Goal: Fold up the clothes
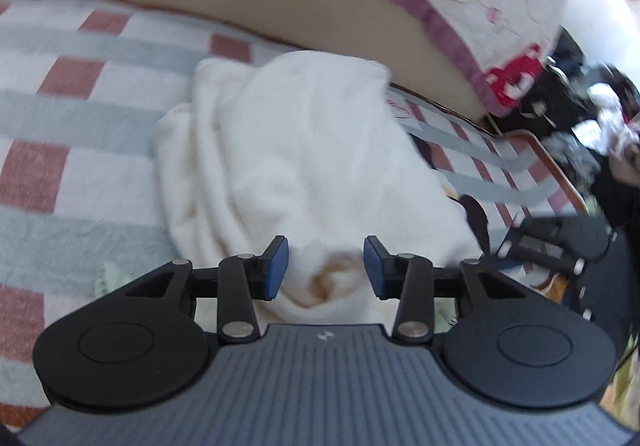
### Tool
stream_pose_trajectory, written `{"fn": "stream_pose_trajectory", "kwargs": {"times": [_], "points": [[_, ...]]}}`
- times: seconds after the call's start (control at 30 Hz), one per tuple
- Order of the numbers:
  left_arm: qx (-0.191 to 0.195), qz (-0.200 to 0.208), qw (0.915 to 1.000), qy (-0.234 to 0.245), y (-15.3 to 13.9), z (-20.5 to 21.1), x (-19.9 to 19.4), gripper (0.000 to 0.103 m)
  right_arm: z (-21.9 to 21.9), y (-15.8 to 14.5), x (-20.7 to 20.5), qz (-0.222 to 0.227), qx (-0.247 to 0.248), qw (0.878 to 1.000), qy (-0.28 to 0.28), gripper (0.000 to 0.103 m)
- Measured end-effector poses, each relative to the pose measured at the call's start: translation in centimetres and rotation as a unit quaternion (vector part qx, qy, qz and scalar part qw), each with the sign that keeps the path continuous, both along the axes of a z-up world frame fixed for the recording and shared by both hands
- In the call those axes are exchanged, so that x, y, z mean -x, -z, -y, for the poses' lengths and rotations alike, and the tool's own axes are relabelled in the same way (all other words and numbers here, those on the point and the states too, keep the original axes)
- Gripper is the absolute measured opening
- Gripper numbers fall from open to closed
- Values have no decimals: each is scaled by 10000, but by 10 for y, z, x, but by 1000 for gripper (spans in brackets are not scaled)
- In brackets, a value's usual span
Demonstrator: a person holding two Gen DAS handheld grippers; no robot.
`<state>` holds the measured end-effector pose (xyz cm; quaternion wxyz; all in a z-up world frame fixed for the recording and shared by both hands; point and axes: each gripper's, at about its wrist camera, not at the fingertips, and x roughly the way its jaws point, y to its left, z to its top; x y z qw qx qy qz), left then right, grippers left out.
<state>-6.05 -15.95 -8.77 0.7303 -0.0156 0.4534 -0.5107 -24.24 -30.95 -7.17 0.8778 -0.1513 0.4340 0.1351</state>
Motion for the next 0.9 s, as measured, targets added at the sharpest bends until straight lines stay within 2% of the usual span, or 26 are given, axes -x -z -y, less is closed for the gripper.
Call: {"fn": "stream_pose_trajectory", "kwargs": {"times": [0.13, 0.2, 0.23, 0.27, 0.37, 0.4, 0.43, 0.47, 0.53, 0.57, 0.73, 0.8, 0.9], "points": [[-186, 136, 9997, -53, 1, 7, 5, 42, 36, 12, 32, 196, 363, 9931, 1100, 66], [-219, 142, 9996, -130, 1, 6, 6, 49, 47, 21, 39, 153, 200, 9883, 1504, 66], [-253, 177, 9994, -177, 2, 7, 7, 58, 51, 26, 42, 113, 73, 9863, 1642, 66], [-322, 248, 9990, -173, 3, 9, 10, 66, 54, 30, 43, 69, -54, 9849, 1729, 66], [-702, 542, 9961, 16, 14, 24, 21, 68, 46, 43, 42, 34, -341, 9867, 1590, 66], [-859, 649, 9941, 107, 19, 31, 25, 68, 43, 46, 41, 75, -384, 9870, 1562, 69], [-1044, 811, 9912, 108, 23, 37, 29, 65, 46, 47, 42, 131, -400, 9854, 1649, 72], [-1242, 1000, 9872, 67, 27, 43, 34, 46, 49, 47, 42, 186, -416, 9838, 1737, 76], [-1552, 1370, 9783, -29, 32, 51, 42, 25, 54, 48, 42, 296, -448, 9801, 1911, 77], [-1636, 1558, 9741, -77, 30, 52, 48, 21, 56, 49, 43, 352, -464, 9781, 1998, 77], [-2087, 2424, 9452, -650, 20, 52, 84, 18, 69, 51, 44, 627, -542, 9665, 2428, 77], [-2217, 2512, 9395, -705, 23, 53, 87, 18, 72, 53, 45, 710, -519, 9633, 2538, 64], [-2411, 2644, 9305, -787, 27, 55, 90, 18, 61, 57, 43, 558, -116, 9718, 2289, 50]]}}
